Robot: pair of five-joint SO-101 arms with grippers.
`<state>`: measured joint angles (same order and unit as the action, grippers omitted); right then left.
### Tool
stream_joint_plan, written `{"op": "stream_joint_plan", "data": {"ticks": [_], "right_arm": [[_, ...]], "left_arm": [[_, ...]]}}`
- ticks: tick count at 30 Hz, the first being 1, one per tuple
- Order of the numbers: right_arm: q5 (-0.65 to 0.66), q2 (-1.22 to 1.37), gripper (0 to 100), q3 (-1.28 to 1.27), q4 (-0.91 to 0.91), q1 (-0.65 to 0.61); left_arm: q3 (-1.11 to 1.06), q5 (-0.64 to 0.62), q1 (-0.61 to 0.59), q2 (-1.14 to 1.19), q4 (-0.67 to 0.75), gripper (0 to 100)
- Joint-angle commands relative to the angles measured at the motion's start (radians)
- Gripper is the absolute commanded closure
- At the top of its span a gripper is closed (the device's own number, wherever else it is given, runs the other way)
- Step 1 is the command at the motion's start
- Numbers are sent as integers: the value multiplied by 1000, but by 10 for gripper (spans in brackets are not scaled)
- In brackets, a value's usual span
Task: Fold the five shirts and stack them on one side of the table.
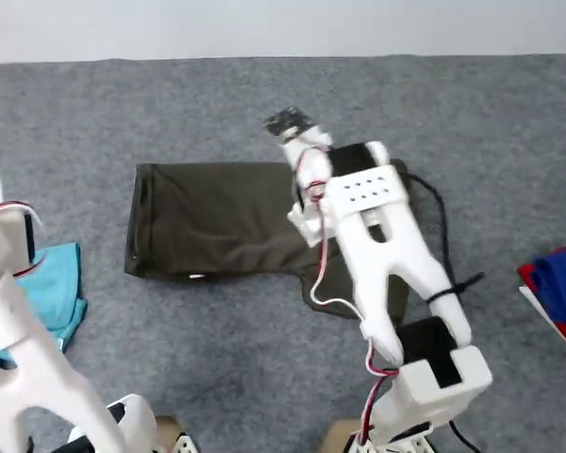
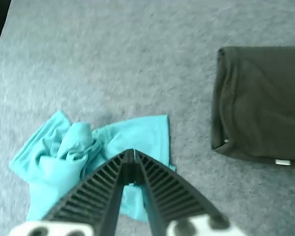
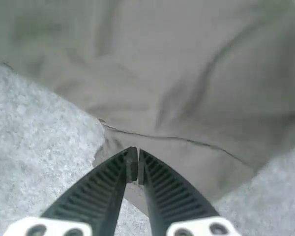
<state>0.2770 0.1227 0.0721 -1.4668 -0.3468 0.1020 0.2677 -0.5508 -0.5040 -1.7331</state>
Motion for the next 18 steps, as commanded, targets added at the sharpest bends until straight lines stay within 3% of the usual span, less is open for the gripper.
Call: {"op": "stream_joint_plan", "data": {"ticks": [1,8,18], "right_arm": [[-29,-94,988,52,-12,22],[-29,-4,988,55,94,-85],[-29,222,985,60,526,-303]], "left_arm": [[39,3,48,-26,-14,992],[42,2,-8,-28,-17,992],[42,2,-215,-28,-17,992]]}}
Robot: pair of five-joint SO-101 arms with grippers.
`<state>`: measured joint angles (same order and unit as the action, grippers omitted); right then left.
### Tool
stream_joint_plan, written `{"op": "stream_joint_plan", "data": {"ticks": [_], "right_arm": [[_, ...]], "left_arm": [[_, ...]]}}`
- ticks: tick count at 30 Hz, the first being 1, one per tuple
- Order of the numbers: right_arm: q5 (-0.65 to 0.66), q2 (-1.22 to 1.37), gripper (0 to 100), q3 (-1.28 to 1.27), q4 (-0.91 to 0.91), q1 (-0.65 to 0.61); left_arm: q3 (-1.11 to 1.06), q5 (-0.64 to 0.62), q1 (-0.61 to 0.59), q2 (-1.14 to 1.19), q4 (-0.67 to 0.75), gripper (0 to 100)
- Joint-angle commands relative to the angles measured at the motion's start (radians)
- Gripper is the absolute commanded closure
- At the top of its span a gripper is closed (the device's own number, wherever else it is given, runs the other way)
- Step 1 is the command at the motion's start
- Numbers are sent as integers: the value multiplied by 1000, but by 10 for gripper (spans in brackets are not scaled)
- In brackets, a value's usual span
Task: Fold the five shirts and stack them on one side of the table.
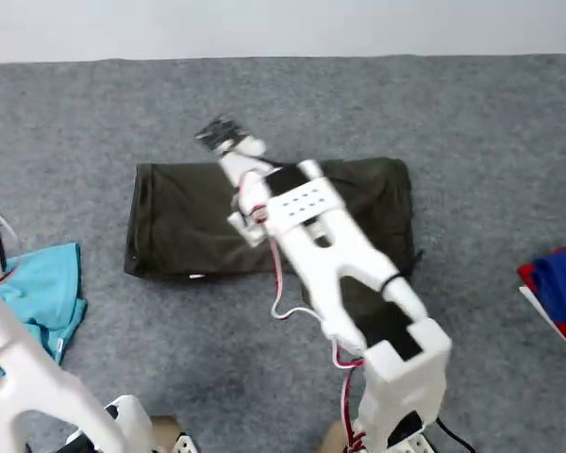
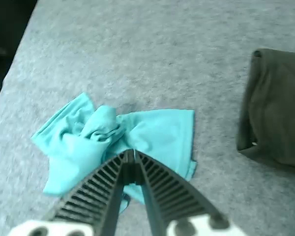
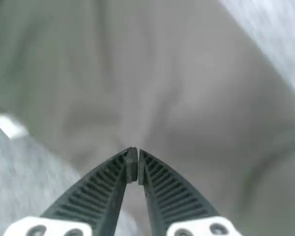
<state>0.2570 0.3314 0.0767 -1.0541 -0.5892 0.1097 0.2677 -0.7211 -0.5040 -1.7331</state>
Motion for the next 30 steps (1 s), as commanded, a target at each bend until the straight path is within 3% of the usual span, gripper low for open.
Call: {"op": "stream_joint_plan", "data": {"ticks": [1,5,15,24,30], "right_arm": [[-8,30,985,60,150,-82],[-8,127,984,130,237,-162],[-8,389,984,453,236,-288],[-8,452,984,494,196,-426],[-8,449,986,569,120,-417]], "left_arm": [[35,3,-54,-28,-17,992],[35,3,-68,-28,-17,992],[35,3,-68,-28,-18,992],[33,3,-68,-26,-15,992],[30,5,-64,-25,-12,992]]}}
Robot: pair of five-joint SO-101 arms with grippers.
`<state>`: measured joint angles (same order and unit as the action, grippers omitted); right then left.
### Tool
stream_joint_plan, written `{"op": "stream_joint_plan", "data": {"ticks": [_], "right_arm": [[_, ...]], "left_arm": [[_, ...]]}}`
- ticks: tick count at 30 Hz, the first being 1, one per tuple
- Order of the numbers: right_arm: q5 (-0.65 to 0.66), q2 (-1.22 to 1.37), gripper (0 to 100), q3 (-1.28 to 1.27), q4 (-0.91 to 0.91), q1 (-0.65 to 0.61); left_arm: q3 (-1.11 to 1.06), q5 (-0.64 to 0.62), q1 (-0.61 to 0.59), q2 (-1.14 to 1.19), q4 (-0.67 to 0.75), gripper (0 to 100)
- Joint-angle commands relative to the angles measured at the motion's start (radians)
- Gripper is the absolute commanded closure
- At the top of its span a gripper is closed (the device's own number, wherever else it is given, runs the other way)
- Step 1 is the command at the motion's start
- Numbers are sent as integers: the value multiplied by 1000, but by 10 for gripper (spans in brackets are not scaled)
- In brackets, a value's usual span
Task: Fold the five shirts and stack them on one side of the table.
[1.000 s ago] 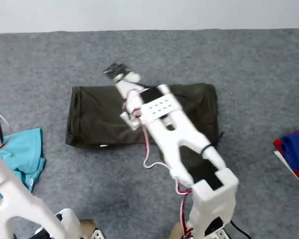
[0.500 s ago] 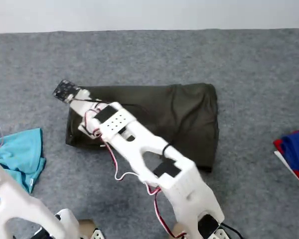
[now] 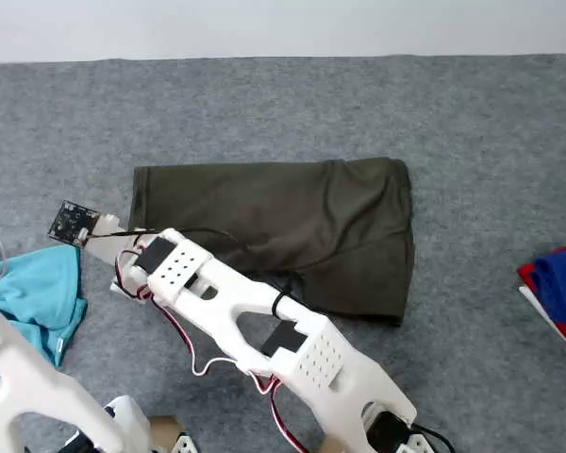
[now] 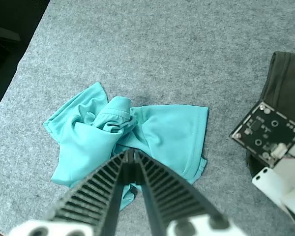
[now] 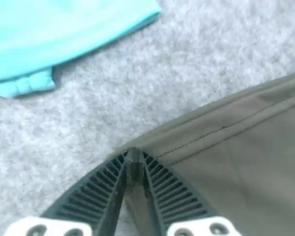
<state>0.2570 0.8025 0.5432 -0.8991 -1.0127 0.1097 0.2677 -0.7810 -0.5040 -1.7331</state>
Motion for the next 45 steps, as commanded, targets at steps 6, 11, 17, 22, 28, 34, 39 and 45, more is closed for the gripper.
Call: {"op": "stream_joint_plan", "data": {"ticks": [6,11,17,22,28,34,39,45], "right_arm": [[-8,-22,987,318,-154,94],[-14,-21,987,543,-369,173],[-15,-21,987,815,-719,249],[-12,-21,988,1031,-901,337],[-9,-128,988,1048,-901,473],[-9,-407,988,775,-900,584],[-12,-674,987,451,-897,653],[-11,-860,987,169,-895,697]], "left_arm": [[30,8,-3,-20,-12,992],[30,8,-2,-20,6,992],[30,8,84,-18,40,992],[31,3,247,-20,38,992],[28,3,445,-17,38,992],[18,3,640,-15,64,992],[-53,2,775,-15,150,992],[-87,2,839,-12,167,992]]}}
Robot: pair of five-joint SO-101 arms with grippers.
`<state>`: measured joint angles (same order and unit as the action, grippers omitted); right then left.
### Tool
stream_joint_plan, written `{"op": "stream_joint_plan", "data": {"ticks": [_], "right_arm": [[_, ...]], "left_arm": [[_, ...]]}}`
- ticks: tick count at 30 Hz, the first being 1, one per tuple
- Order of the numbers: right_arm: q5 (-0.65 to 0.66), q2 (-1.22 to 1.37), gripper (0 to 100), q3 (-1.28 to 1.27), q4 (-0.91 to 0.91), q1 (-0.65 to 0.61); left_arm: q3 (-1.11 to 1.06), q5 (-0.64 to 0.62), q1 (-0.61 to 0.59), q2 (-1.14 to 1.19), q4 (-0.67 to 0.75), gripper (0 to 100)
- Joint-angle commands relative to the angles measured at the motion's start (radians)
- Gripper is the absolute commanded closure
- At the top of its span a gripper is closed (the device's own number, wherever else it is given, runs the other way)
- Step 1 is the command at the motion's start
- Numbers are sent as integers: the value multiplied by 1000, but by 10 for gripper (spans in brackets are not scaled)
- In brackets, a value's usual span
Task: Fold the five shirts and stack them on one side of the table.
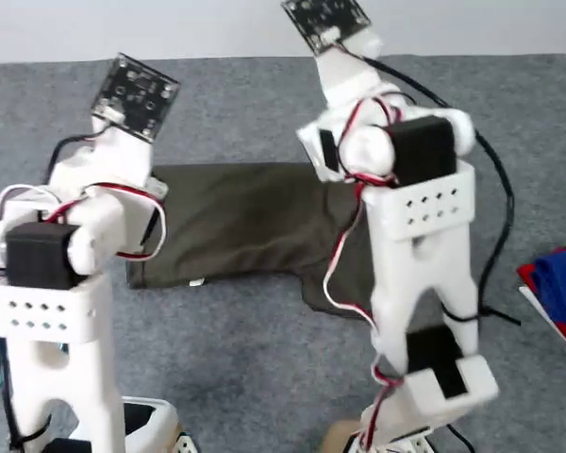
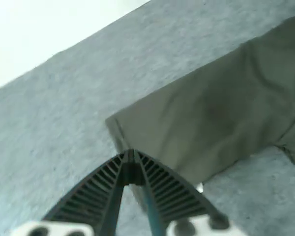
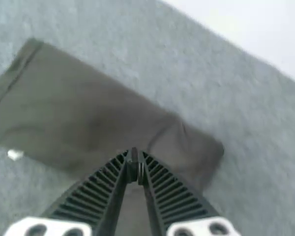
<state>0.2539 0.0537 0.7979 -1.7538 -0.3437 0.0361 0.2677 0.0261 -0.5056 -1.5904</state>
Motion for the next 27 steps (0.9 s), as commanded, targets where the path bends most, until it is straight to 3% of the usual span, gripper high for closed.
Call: {"op": "stream_joint_plan", "data": {"ticks": [1,12,15,23,27], "right_arm": [[-8,-134,987,-114,-41,39],[-6,-450,986,-396,-41,309],[-6,-552,984,-450,-41,395],[0,-782,983,-559,-41,596],[75,-889,983,-638,-41,661]], "left_arm": [[-25,2,52,0,23,992],[-44,3,333,315,68,991],[-31,6,430,417,106,942],[145,8,626,729,170,864],[288,8,689,888,164,839]]}}
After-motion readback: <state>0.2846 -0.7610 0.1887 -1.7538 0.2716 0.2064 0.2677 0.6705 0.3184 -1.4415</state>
